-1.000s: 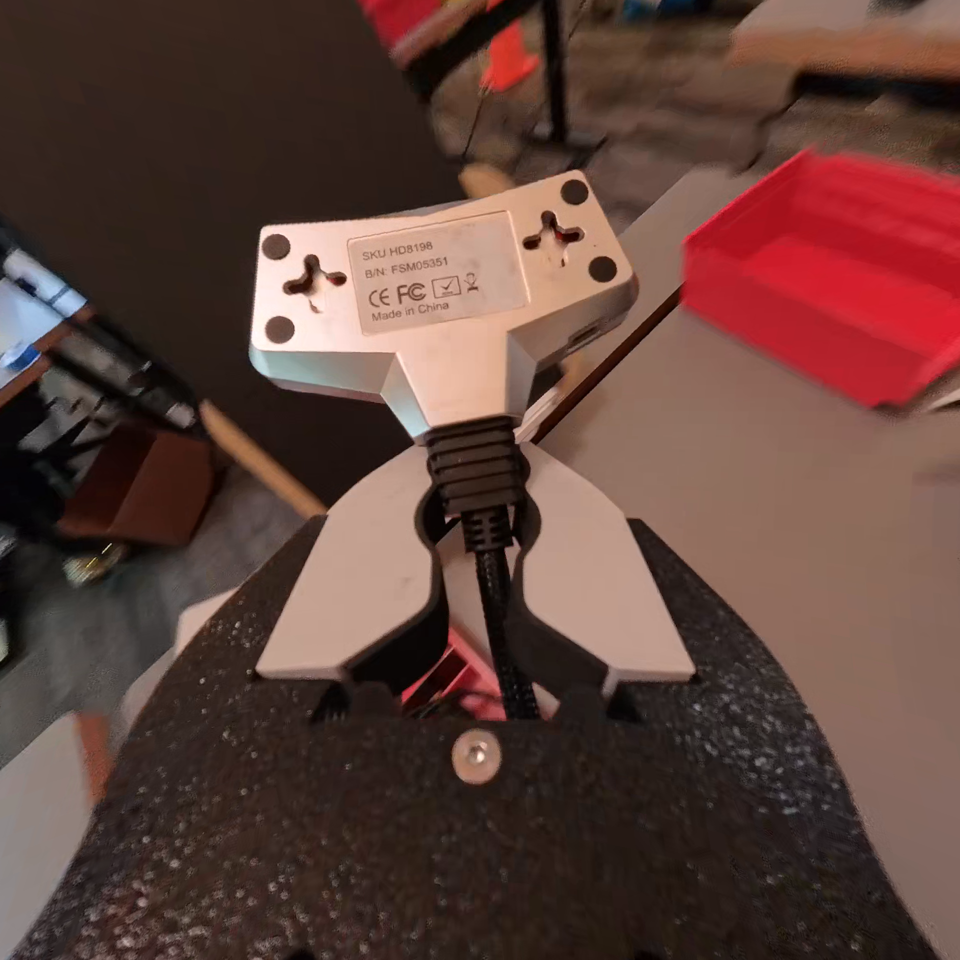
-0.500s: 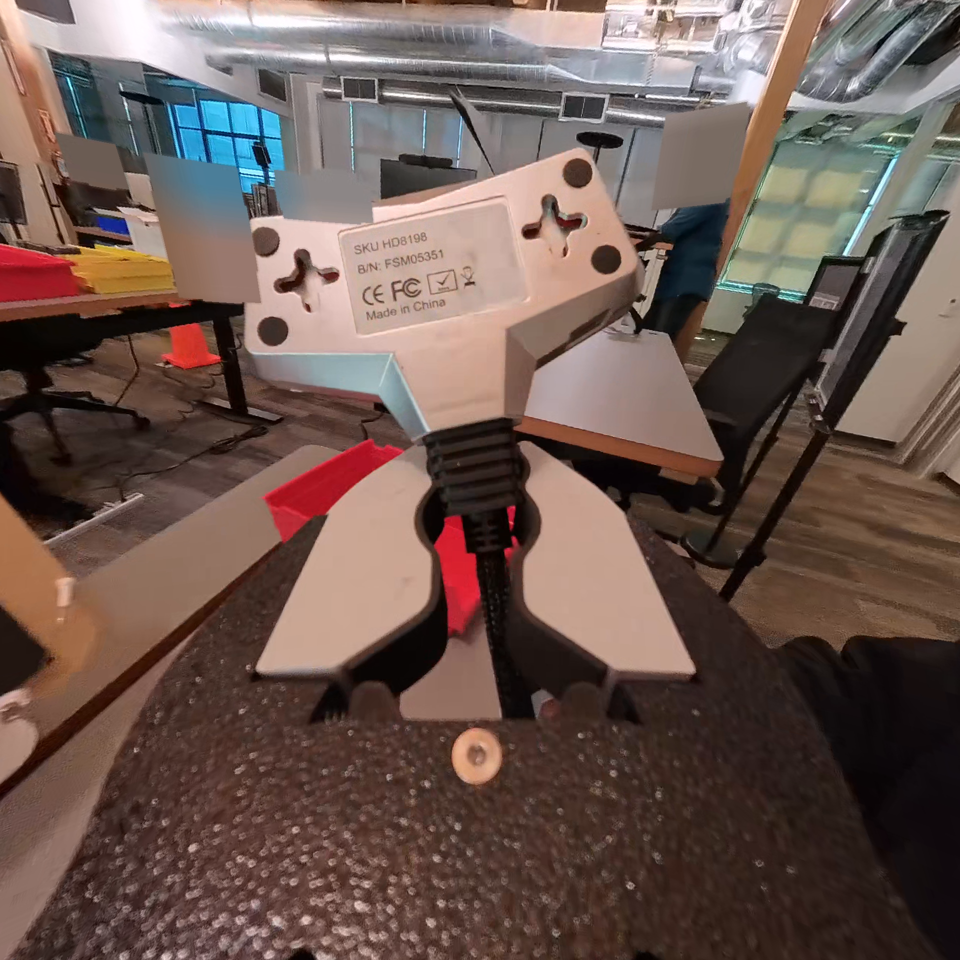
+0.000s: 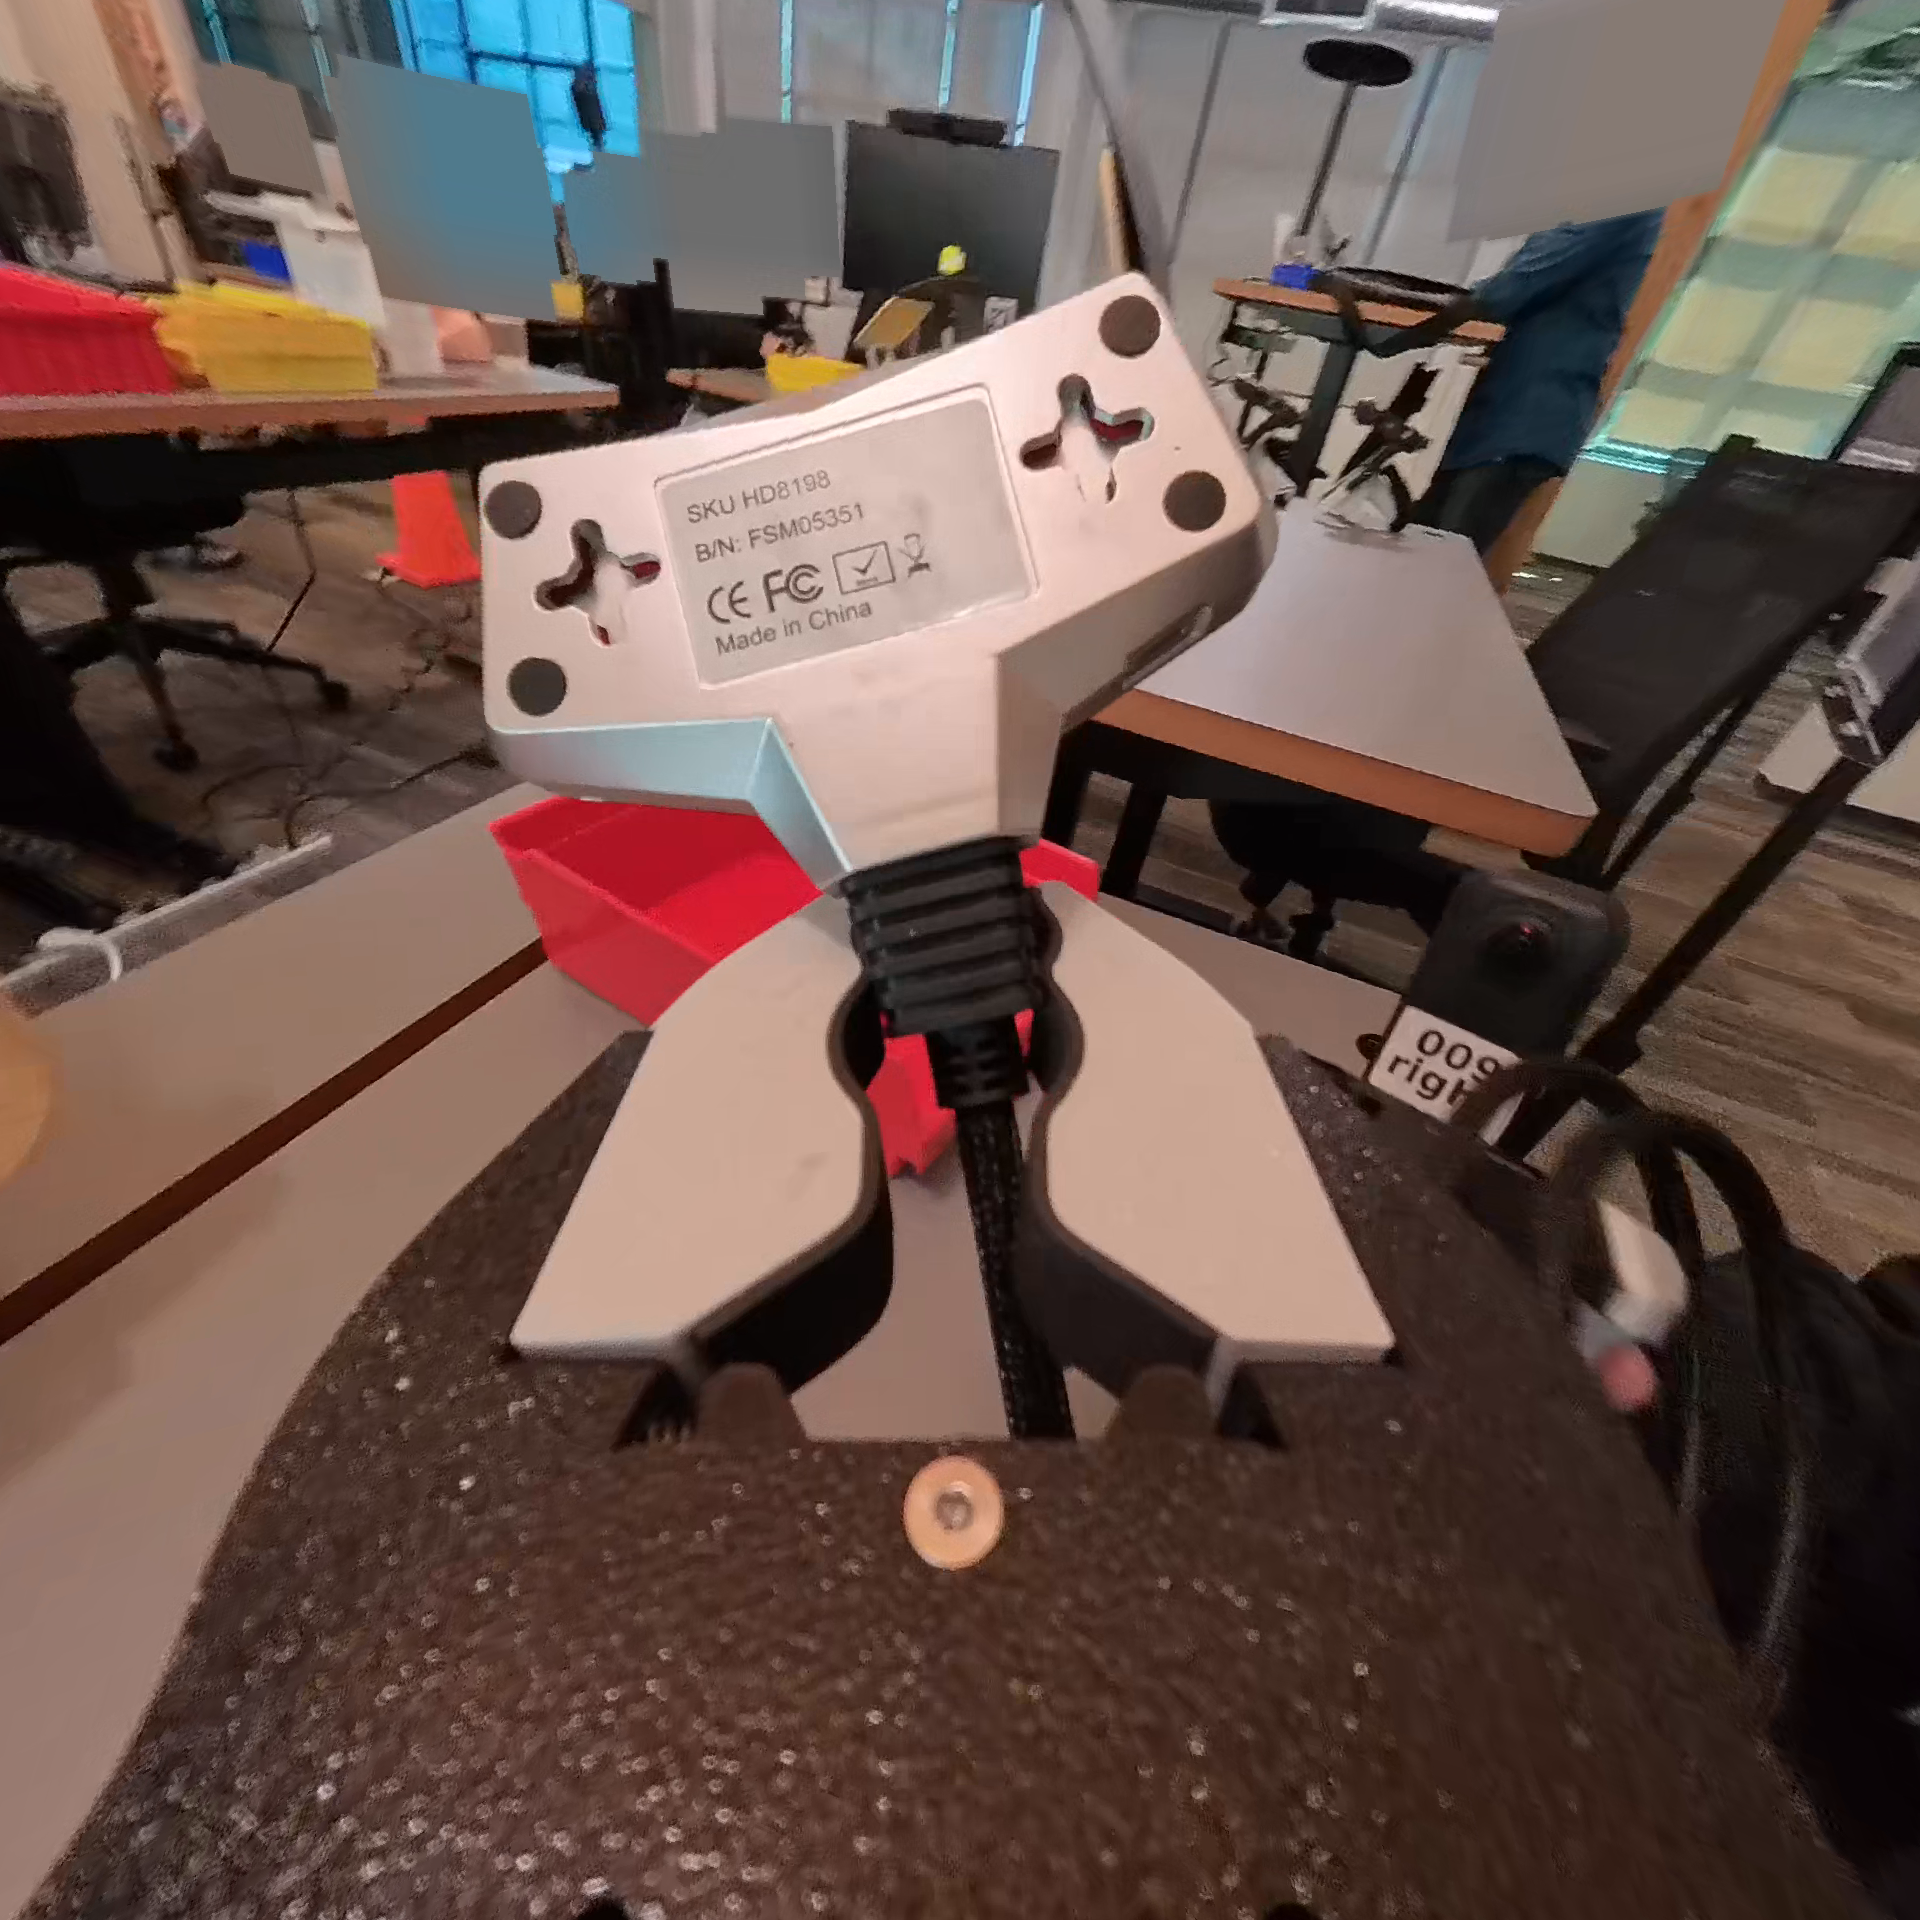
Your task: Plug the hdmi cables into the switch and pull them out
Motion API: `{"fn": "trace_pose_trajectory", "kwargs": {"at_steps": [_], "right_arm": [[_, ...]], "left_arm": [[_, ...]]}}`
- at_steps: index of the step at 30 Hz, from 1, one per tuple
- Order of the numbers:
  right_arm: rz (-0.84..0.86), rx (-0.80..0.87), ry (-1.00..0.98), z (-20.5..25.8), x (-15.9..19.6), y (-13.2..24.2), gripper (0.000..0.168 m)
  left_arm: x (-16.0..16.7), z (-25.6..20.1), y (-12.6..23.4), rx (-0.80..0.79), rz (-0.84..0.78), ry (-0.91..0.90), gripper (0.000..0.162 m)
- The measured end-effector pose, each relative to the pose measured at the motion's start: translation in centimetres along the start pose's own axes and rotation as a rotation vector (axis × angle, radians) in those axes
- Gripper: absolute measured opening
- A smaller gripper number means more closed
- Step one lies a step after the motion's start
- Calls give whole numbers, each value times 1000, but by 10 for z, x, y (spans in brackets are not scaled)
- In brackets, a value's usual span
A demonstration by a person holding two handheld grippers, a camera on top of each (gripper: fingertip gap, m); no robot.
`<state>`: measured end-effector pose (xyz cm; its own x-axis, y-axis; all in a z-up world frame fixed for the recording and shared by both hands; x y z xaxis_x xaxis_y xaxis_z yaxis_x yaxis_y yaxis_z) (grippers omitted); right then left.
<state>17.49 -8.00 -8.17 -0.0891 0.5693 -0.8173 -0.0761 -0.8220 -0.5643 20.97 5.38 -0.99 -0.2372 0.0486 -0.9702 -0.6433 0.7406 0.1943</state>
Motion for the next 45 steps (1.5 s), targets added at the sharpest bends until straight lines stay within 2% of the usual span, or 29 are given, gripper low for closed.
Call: {"fn": "trace_pose_trajectory", "kwargs": {"at_steps": [3, 6, 7, 9, 11, 14, 15, 17, 21, 23, 25, 31, 34, 38, 41, 42, 45], "right_arm": [[42, 50, 53, -5, -5, 4, 66], [188, 118, 110, -4, -4, -1, 70], [226, 150, 125, -4, -5, -3, 66], [305, 207, 122, -4, -6, -4, 59], [406, 132, 83, -1, 0, -7, 53], [453, 70, 44, 0, 11, -10, 46], [475, 57, 40, 1, 15, -10, 44], [502, 31, 96, 5, 18, -12, 23], [562, 34, 273, 7, 15, -10, 18], [582, 57, 318, 4, 9, -7, 9], [643, 70, 331, -2, 5, -1, 7], [723, 377, 561, -22, -25, 17, 7], [772, 473, 712, -29, -35, 26, 7], [835, 531, 849, -29, -47, 32, 7], [917, 541, 970, -26, -49, 33, 7], [943, 549, 988, -25, -48, 32, 7], [1024, 575, 1111, -21, -42, 27, 7]], "left_arm": [[8, -12, -5, 120, -45, -25, 23], [13, -24, -9, 319, -108, -30, 23], [14, -27, -10, 352, -135, -26, 22], [17, -29, -11, 367, -201, -10, 22], [17, -30, -12, 362, -292, 20, 22], [17, -37, -16, 336, -380, 8, 23], [18, -40, -17, 324, -375, -28, 23], [21, -46, -21, 325, -353, -95, 23], [25, -51, -24, 345, -336, -146, 26], [23, -48, -23, 316, -329, -143, 48], [21, -46, -18, 328, -288, -190, 54], [31, -40, -5, 225, -125, -318, 71], [48, -46, 6, 389, -67, -312, 95], [57, -46, 26, 501, -114, -147, 107], [47, -36, 45, 463, -208, 28, 105], [44, -35, 49, 429, -215, 57, 99], [45, -42, 51, 305, -122, 31, 89]]}}
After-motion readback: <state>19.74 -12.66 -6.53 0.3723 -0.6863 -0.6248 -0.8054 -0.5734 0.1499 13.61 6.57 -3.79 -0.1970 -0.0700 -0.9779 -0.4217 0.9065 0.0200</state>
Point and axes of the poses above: each gripper's, where its closed fingertips meet, y back along the fingers, x out of its underside, z = x × y across the jaws, the point moved 8 cm from there along y, back along the fingers, and after that the axes turned 5 degrees about z, right-handed, at the moved point
